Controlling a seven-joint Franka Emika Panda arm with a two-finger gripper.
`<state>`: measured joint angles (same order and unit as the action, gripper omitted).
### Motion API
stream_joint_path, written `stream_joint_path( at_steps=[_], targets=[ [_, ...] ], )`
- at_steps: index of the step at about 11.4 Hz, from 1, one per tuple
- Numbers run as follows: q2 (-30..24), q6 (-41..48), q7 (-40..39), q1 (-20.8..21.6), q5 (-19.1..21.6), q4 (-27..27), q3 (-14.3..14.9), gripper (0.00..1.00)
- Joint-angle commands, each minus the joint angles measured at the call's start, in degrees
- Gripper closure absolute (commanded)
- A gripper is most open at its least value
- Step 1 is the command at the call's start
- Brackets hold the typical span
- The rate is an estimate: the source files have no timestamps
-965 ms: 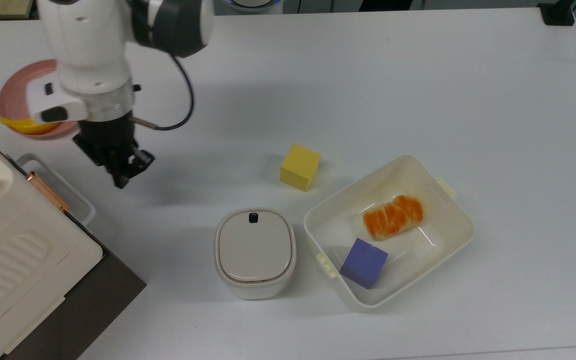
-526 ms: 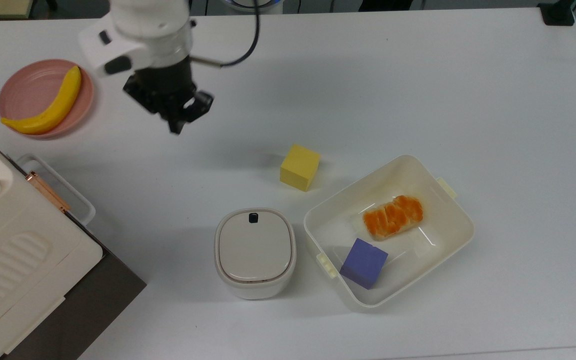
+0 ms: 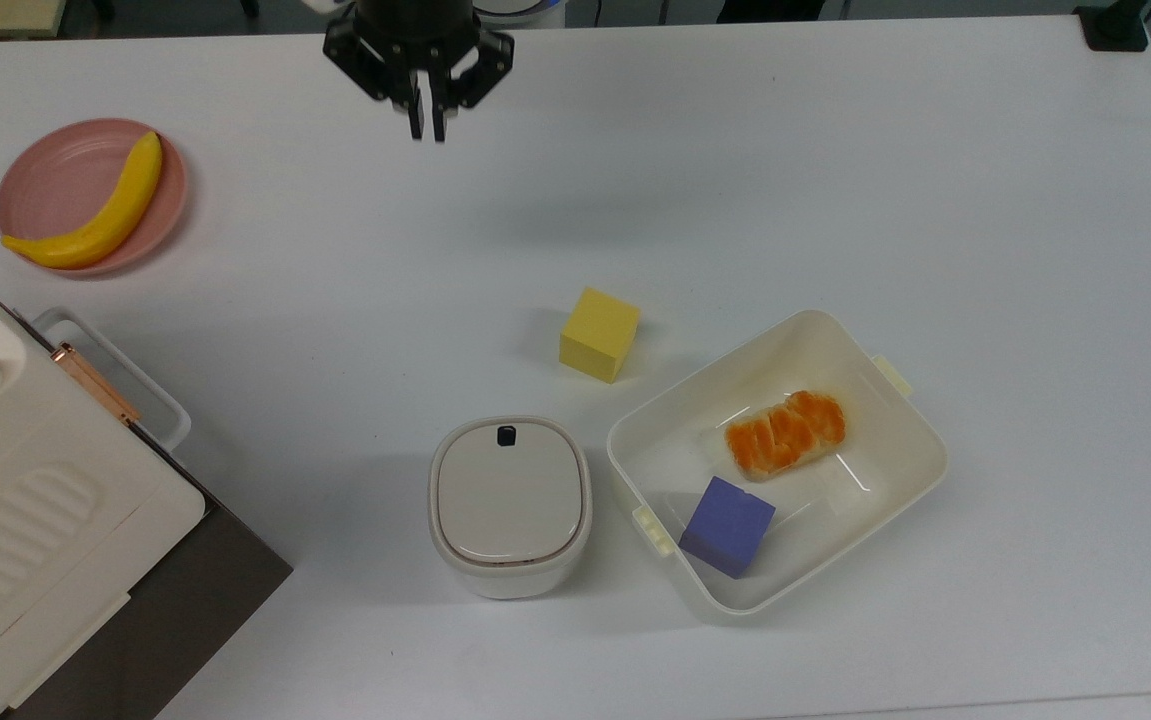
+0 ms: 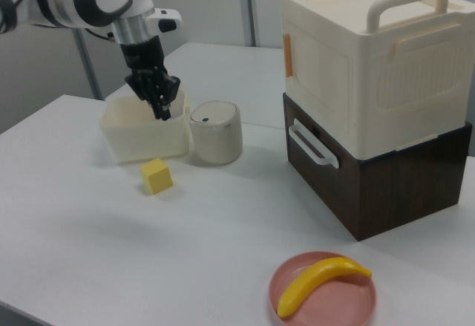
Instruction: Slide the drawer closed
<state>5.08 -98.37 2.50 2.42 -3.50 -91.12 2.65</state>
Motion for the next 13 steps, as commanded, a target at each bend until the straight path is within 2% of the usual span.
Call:
stream_joint_path(
  at_steps=[1, 2, 3, 13],
  targets=[
    [-4.64, 4.06, -3.47, 0.04, 1.21, -3.01, 0.69, 0.38],
    [-4.55, 4.15, -3.47, -0.13, 1.21, -2.57, 0.69, 0.14],
    [-4.55, 4.16, -3.47, -0.05, 1.21, -2.39, 0.69, 0.0],
    [-4.37, 4.07, -2.94, 0.13, 0.69, -2.22, 0.69, 0.0]
  ],
)
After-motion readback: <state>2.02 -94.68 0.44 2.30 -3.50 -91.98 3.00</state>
